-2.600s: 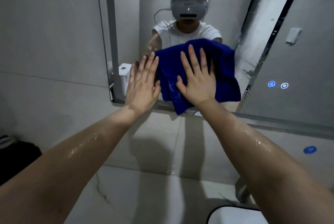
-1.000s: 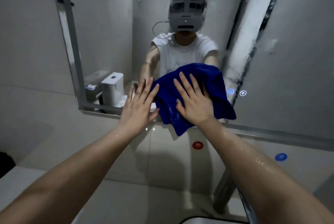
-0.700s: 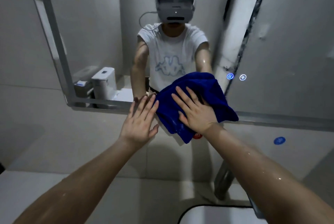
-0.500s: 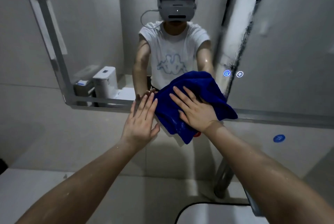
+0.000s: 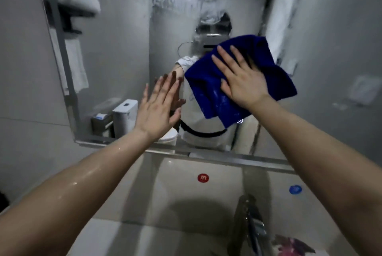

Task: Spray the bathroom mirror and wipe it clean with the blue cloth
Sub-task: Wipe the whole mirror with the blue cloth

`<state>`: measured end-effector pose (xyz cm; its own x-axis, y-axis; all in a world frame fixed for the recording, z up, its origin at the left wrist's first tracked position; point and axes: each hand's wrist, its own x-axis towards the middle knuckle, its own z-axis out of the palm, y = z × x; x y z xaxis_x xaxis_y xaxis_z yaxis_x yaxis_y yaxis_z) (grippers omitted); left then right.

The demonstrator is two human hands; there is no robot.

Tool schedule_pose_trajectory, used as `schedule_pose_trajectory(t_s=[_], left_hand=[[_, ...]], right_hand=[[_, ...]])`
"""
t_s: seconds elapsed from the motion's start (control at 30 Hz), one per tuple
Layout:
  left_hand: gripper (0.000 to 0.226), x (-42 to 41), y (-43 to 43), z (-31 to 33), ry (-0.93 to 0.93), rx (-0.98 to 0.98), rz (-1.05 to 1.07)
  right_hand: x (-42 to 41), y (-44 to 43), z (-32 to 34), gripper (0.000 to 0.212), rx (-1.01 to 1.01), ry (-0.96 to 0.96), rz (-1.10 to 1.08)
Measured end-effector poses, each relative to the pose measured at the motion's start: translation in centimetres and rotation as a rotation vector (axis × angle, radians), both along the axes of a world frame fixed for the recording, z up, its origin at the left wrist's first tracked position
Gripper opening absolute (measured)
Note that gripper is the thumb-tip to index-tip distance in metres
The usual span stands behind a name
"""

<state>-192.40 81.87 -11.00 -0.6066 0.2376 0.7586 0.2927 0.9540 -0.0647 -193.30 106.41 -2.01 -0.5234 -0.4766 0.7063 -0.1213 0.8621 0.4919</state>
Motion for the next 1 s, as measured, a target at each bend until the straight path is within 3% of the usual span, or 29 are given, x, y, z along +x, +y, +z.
schedule_pose_trajectory(t_s=[0.13, 0.3, 0.83, 1.0], left_hand=[[0.071, -0.1, 2.6, 2.9, 0.035, 0.1, 0.024], [0.073, -0.4, 3.5, -1.5, -0.055, 0.053, 0.03], [0.075, 0.2, 4.7, -13.5, -0.195, 0.017, 0.032], [0.08, 0.4, 5.3, -16.8, -0.139, -0.151, -0.02]], right_hand=[[0.1, 0.2, 1.5, 0.063, -0.106, 0.047, -0.005], [-0.1, -0.4, -2.6, 0.062, -0.28, 0.039, 0.028], [0.6, 4.1, -21.7, 0.059, -0.001, -0.086, 0.068], [0.4, 6.7, -25.3, 0.06, 0.268, -0.125, 0.165]])
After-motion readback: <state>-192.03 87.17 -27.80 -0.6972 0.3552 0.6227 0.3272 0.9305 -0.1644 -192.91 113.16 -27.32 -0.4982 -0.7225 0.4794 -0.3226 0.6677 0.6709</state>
